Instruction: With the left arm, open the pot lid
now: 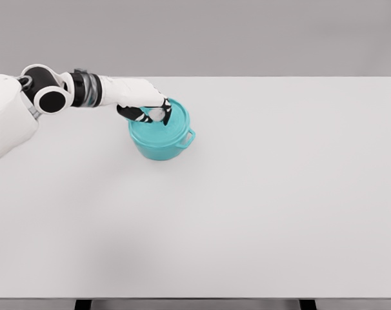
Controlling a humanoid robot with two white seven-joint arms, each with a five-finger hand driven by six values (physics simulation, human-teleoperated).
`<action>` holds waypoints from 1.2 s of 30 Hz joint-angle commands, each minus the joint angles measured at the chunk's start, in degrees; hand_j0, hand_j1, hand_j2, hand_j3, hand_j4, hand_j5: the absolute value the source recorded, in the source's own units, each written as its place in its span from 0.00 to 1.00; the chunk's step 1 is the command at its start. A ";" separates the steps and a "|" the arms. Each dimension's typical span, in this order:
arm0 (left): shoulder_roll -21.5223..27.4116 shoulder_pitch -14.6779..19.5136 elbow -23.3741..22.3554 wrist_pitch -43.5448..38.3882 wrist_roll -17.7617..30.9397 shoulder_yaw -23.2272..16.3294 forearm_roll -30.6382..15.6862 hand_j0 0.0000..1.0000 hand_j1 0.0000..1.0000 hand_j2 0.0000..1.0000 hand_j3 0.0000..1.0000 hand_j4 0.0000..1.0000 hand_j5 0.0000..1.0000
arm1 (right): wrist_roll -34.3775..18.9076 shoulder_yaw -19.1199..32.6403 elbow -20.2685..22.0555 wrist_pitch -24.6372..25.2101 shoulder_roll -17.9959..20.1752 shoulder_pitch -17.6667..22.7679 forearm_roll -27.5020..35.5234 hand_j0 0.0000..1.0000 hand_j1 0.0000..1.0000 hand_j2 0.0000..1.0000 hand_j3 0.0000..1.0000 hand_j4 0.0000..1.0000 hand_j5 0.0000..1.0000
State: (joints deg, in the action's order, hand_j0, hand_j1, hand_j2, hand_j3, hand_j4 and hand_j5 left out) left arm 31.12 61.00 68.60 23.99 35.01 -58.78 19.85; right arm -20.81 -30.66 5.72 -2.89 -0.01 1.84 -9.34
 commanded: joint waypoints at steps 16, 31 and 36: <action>18.18 0.79 0.49 11.01 -0.01 0.07 -0.52 0.45 0.45 0.45 0.45 0.45 0.45 | -0.02 -0.01 0.00 -0.01 0.01 -0.09 0.03 1.00 1.00 1.00 1.00 1.00 1.00; 19.77 -4.22 0.05 11.01 -0.01 0.07 -0.08 0.97 0.97 0.97 0.97 0.97 0.97 | -0.02 -0.01 0.00 -0.01 0.01 -0.09 0.03 1.00 1.00 1.00 1.00 1.00 1.00; 19.68 -4.83 -0.04 11.01 -0.01 0.07 0.01 1.00 1.00 1.00 1.00 1.00 1.00 | -0.02 -0.01 0.00 -0.01 0.01 -0.09 0.03 1.00 1.00 1.00 1.00 1.00 1.00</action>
State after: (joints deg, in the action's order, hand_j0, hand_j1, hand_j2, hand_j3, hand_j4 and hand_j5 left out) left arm 50.79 56.16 68.60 35.14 35.02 -58.79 20.04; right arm -20.81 -30.66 5.72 -2.89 -0.01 1.76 -9.34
